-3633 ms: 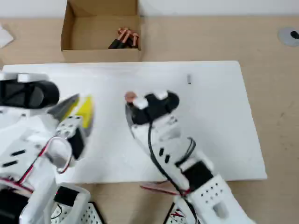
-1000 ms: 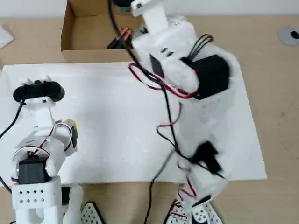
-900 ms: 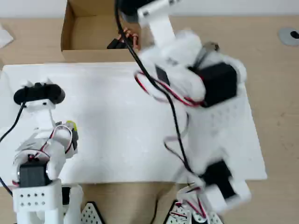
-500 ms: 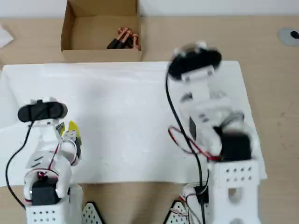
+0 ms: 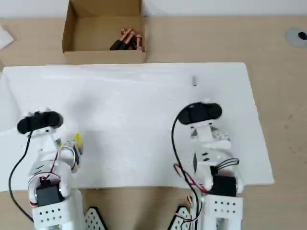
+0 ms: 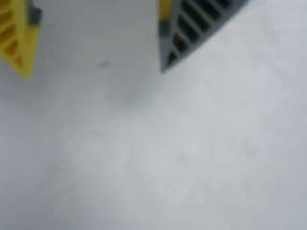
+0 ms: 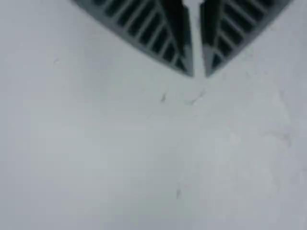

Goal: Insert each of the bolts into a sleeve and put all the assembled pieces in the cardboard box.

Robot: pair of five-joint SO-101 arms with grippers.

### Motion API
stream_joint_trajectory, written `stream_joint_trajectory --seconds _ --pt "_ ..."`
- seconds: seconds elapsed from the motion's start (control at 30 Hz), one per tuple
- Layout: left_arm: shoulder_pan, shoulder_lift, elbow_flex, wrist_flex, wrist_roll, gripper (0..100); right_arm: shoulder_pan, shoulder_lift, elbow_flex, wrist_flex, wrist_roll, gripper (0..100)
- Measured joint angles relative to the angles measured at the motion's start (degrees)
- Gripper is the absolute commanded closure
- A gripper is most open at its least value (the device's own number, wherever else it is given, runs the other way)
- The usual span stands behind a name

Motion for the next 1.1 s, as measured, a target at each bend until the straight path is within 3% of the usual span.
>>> stream_joint_trajectory --seconds 0.3,0.53,1.1 --pt "-5.7 0.0 0.7 0.2 0.2 81 0.1 -9.9 4.9 11.8 0.0 98.8" --pt "-5.9 0.0 0.7 6.4 0.2 81 0.2 -9.9 5.2 12.7 0.0 98.8" --pt "-5.9 0.0 0.7 6.9 0.2 81 0.2 -9.9 5.2 12.7 0.0 98.8"
